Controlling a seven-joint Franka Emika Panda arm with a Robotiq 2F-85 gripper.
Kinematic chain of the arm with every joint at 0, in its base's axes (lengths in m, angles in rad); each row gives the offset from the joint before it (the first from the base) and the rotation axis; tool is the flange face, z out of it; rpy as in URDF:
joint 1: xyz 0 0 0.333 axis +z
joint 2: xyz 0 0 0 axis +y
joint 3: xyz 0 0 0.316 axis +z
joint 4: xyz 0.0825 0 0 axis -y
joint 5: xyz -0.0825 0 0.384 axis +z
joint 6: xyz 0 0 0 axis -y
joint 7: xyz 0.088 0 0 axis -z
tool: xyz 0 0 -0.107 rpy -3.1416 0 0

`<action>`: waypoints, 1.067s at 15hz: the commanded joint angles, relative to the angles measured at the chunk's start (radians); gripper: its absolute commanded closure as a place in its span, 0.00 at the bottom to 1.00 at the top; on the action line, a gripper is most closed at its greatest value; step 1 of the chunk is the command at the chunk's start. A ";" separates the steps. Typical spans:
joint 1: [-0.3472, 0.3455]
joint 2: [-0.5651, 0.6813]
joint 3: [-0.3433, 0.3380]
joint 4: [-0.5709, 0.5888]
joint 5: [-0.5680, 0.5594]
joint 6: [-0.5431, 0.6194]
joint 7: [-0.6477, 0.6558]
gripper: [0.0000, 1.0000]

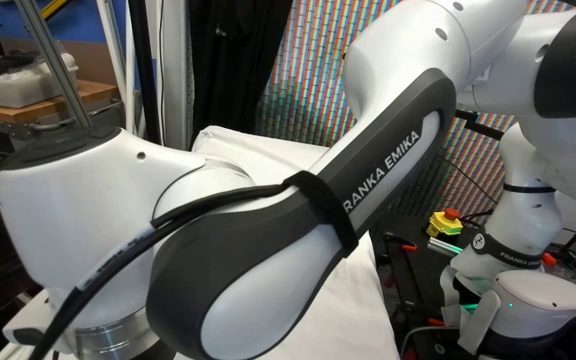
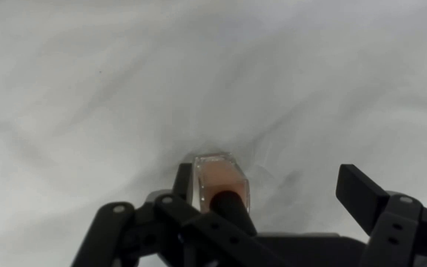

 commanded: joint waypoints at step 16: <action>0.036 0.013 -0.028 0.008 -0.119 0.069 0.006 0.84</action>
